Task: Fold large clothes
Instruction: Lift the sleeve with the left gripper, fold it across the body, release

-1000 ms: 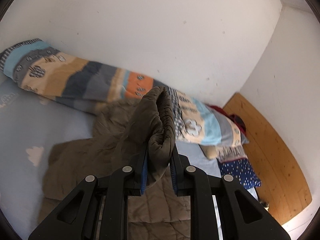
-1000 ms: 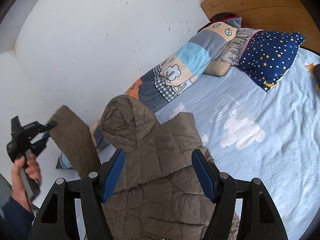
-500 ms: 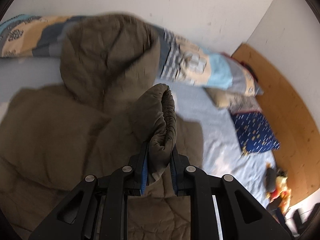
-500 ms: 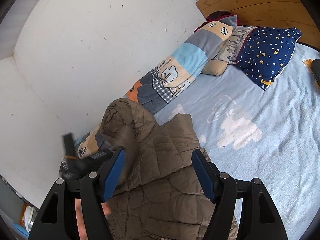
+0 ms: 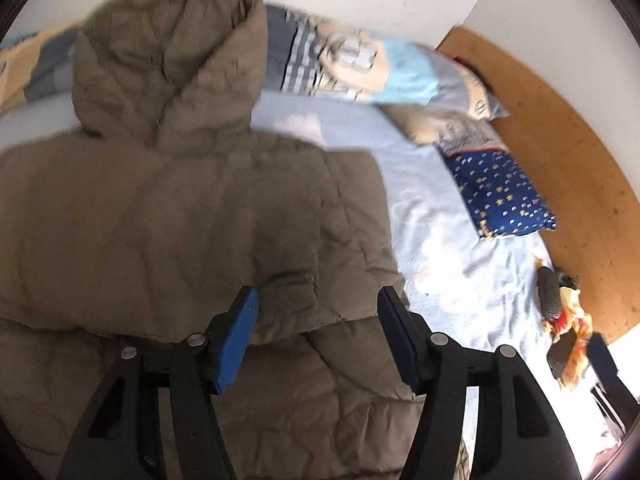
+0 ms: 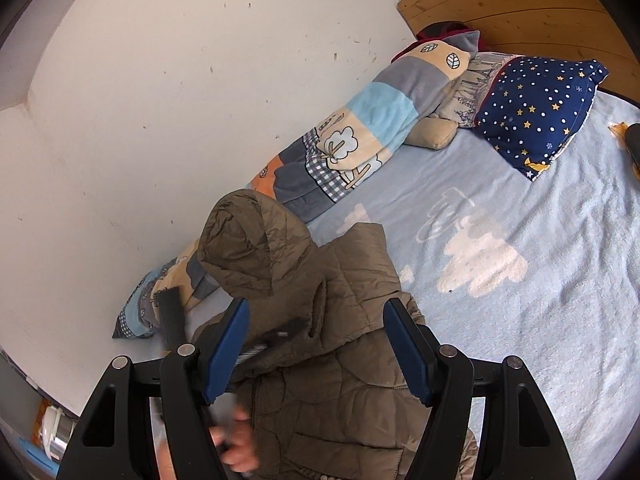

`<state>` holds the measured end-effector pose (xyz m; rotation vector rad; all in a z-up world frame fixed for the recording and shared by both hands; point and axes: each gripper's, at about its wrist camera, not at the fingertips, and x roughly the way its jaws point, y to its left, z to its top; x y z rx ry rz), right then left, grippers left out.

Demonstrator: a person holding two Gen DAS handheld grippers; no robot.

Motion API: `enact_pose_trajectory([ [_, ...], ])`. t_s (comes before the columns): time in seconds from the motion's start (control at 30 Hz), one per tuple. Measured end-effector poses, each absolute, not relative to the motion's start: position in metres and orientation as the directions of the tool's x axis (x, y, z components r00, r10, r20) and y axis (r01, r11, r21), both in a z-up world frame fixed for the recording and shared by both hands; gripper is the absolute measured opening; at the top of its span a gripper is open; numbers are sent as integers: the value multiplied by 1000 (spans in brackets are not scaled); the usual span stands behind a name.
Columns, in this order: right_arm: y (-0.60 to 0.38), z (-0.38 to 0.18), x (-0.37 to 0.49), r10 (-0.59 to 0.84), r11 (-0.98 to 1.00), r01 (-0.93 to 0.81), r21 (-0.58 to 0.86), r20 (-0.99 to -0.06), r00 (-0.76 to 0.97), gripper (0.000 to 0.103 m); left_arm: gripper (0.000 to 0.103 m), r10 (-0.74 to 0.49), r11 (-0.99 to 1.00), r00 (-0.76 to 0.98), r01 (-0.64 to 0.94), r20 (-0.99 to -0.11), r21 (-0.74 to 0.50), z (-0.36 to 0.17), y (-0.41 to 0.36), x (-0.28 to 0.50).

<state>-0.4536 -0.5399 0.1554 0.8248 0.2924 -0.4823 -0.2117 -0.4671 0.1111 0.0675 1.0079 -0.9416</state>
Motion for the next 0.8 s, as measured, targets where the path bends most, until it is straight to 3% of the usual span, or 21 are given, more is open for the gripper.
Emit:
enact_pose_trajectory([
  [0.1,-537,156,-451,-291,589,516,622,-432,853,74,61,-621,662,296,693,-726,-285,132,-438,-189],
  [0.27,-536,154,-445,-283,589,517,621,-440,852,74,61,-461,819,450,547,-765,-171,129,-375,-117],
  [0.4,-534,154,-438,-271,597,513,616,-447,852,74,61,-349,901,453,404,-821,-160,96,-329,-71],
  [0.57,-530,149,-427,-264,611,524,593,-472,841,74,68,-248,901,377,427,-892,-70,55,-335,-57],
  [0.8,-525,148,-418,-262,617,528,583,-481,837,74,67,-312,882,426,462,-850,-92,91,-331,-74],
])
